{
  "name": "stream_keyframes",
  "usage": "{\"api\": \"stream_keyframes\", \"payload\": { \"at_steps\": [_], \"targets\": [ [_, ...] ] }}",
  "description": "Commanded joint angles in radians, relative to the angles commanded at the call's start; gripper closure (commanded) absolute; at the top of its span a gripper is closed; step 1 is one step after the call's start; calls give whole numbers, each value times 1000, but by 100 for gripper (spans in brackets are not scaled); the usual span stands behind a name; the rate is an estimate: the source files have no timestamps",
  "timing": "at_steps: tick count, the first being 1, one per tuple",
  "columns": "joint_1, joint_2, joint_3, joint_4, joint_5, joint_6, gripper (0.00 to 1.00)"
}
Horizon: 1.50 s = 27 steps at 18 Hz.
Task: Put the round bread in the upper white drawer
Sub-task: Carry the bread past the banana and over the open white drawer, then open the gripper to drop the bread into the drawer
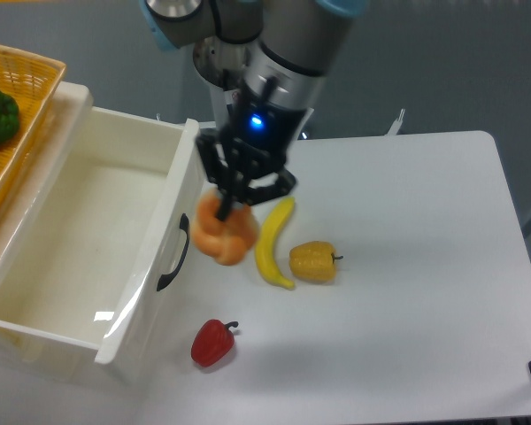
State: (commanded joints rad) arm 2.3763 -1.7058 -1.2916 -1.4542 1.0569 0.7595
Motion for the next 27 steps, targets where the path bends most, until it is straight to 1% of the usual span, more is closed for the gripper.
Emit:
{"api": "stream_keyframes", "payload": {
  "at_steps": [6, 8, 10, 12, 14, 15, 16, 18, 19, 20, 21, 22, 24, 25, 26, 27],
  "targets": [
    [-120, 8, -6, 26, 37, -46, 100],
    [-153, 5, -20, 64, 48, -51, 100],
    [-192, 0, -26, 69, 87, -54, 100],
    [-230, -6, -50, 72, 123, -54, 100],
    [-238, -6, -80, 86, 127, -48, 100],
    [-239, -5, -90, 107, 129, -51, 100],
    [-250, -5, -100, 121, 129, -51, 100],
    [-262, -5, -106, 129, 130, -52, 100],
    [-262, -8, -106, 129, 129, -54, 92],
    [-264, -9, -110, 129, 129, -55, 70],
    [-264, -11, -113, 129, 127, -60, 51],
    [-264, -12, -113, 129, 127, -69, 38],
    [-264, -12, -112, 130, 127, -77, 16],
    [-264, -12, -112, 130, 127, -78, 3],
    [-264, -12, -112, 130, 127, -78, 0],
    [-264, -12, -112, 130, 129, -78, 0]
  ]
}}
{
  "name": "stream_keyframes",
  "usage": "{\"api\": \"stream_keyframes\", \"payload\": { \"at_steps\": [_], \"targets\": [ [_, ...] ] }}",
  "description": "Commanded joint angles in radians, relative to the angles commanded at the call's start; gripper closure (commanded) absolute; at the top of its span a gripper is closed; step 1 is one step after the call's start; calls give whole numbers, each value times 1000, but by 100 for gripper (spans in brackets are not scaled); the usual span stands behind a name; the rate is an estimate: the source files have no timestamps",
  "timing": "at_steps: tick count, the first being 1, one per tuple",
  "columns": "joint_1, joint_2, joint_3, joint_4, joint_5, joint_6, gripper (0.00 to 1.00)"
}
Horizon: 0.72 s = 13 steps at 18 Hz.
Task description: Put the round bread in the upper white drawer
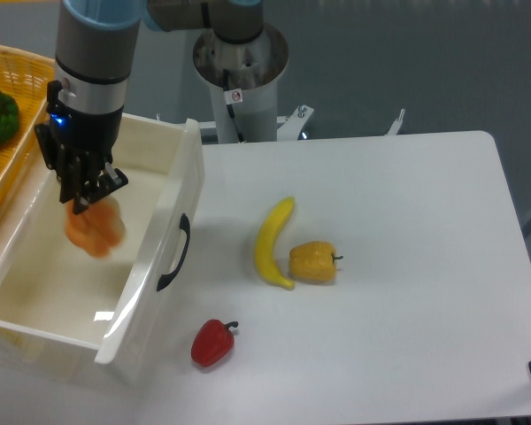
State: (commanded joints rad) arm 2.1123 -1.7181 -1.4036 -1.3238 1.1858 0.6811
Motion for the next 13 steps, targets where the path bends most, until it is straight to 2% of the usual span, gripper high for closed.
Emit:
{"api": "stream_keyframes", "payload": {
  "at_steps": [9, 13],
  "targets": [
    [14, -11, 14, 2, 2, -18, 0],
    [93, -18, 9, -2, 3, -14, 0]
  ]
}}
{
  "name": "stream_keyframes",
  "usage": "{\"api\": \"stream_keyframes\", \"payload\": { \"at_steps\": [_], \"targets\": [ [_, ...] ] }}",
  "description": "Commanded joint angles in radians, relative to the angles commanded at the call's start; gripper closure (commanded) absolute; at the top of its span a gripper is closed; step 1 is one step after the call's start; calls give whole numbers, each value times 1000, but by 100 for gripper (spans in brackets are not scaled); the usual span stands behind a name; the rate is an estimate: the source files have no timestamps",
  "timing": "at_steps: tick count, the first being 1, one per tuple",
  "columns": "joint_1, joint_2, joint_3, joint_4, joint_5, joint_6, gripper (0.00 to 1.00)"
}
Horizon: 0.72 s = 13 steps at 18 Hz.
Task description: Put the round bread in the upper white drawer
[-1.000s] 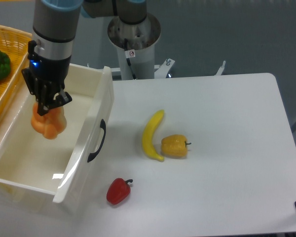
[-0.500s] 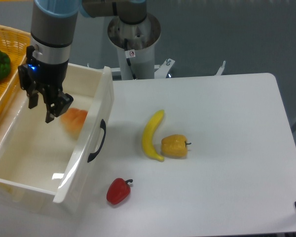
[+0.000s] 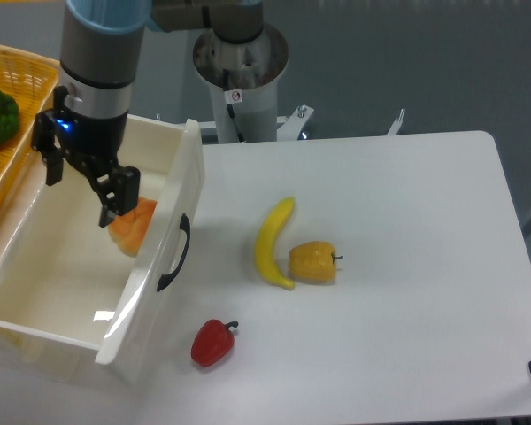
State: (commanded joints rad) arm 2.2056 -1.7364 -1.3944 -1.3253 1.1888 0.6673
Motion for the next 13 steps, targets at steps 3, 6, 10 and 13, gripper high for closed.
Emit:
{"api": "stream_keyframes", "payload": {
  "at_steps": [3, 6, 10, 13],
  "targets": [
    [55, -15, -3, 0, 2, 5, 0],
    [101, -37, -6, -2, 64, 9, 0],
    [146, -81, -6, -2, 182, 57, 0],
    [209, -110, -11, -5, 199, 152, 0]
  ]
}}
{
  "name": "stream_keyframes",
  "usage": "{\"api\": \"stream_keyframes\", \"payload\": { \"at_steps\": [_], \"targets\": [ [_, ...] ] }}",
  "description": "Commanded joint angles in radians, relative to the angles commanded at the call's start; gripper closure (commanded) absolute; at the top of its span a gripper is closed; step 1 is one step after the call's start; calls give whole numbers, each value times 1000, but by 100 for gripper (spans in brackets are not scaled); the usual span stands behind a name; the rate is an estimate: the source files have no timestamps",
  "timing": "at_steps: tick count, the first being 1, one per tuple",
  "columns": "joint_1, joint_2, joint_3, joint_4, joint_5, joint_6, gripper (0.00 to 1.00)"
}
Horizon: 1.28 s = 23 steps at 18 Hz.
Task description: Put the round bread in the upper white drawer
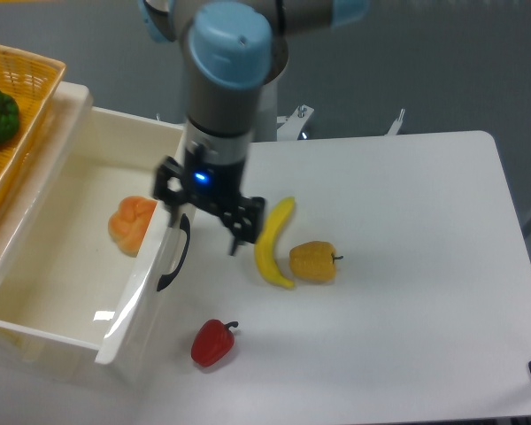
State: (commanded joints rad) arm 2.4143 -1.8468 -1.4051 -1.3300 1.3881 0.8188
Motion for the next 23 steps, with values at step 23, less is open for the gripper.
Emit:
{"api": "stream_keyframes", "payload": {
  "at_steps": [23],
  "targets": [
    [250, -328, 92, 107, 196, 669, 0]
  ]
}}
